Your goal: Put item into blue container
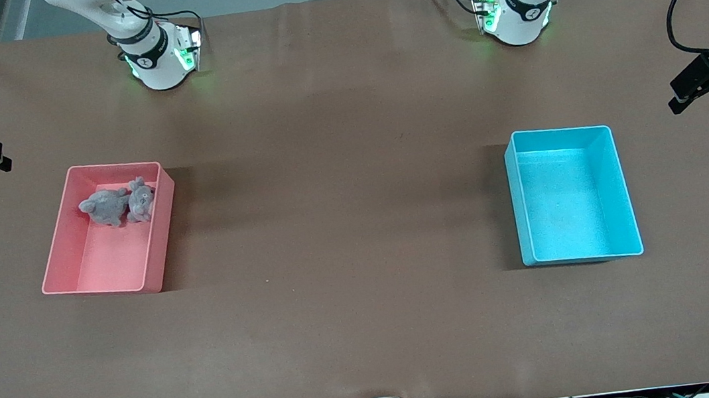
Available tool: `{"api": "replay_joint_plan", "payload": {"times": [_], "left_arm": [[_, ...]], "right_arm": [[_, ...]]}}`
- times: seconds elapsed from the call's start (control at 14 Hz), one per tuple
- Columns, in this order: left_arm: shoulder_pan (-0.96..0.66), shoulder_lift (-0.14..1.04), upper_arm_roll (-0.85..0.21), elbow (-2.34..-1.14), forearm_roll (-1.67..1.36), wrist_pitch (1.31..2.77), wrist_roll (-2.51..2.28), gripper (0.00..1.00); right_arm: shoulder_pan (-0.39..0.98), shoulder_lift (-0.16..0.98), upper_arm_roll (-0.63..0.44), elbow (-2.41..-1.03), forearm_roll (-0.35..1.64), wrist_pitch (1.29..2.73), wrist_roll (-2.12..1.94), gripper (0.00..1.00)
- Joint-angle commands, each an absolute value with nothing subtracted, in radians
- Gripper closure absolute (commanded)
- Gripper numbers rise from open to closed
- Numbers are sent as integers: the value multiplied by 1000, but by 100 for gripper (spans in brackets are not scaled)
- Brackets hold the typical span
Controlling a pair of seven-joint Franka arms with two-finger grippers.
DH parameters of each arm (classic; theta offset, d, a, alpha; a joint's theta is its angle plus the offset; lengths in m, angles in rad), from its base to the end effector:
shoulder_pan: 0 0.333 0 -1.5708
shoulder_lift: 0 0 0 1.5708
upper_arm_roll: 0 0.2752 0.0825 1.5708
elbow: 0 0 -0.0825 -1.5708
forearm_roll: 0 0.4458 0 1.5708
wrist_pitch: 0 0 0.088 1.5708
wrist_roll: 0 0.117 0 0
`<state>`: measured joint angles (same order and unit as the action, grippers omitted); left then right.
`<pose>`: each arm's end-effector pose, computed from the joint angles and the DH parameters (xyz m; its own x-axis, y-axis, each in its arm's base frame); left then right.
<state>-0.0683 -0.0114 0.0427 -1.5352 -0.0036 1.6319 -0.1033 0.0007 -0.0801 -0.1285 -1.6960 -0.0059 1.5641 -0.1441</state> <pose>0.6207 -0.0162 0.6056 0.9912 0.0780 0.1069 0.0769 -0.9969 0.0152 0.5861 -0.0781 0.5544 0.9985 0.0174 -0.0513 0.0168 -0.9998 -0.0119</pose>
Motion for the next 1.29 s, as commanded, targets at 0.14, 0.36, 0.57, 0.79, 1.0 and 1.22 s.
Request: {"api": "replay_joint_plan", "payload": {"times": [0.14, 0.36, 0.57, 0.79, 1.0, 1.22], "left_arm": [[-64, -9, 44, -1526, -26, 1624, -106, 0], [-64, -8, 44, -1526, -26, 1624, -106, 0], [-63, -9, 44, -1526, -26, 1623, -106, 0], [-64, -9, 44, -1526, -26, 1621, -106, 0], [-63, -8, 44, -1528, -26, 1621, -106, 0], [-61, -8, 46, -1529, -26, 1620, -106, 0]], "right_arm": [[-3, 24, -132, -1677, -18, 1595, -160, 0], [-18, 107, -132, -1674, -23, 1655, -161, 0], [-40, 189, -132, -1690, -14, 1667, -156, 0], [-97, 184, -132, -1862, -5, 1842, -156, 0], [-141, 160, -132, -2053, -3, 2046, -150, 0], [-167, 156, -130, -2179, 47, 2167, -150, 0]]}}
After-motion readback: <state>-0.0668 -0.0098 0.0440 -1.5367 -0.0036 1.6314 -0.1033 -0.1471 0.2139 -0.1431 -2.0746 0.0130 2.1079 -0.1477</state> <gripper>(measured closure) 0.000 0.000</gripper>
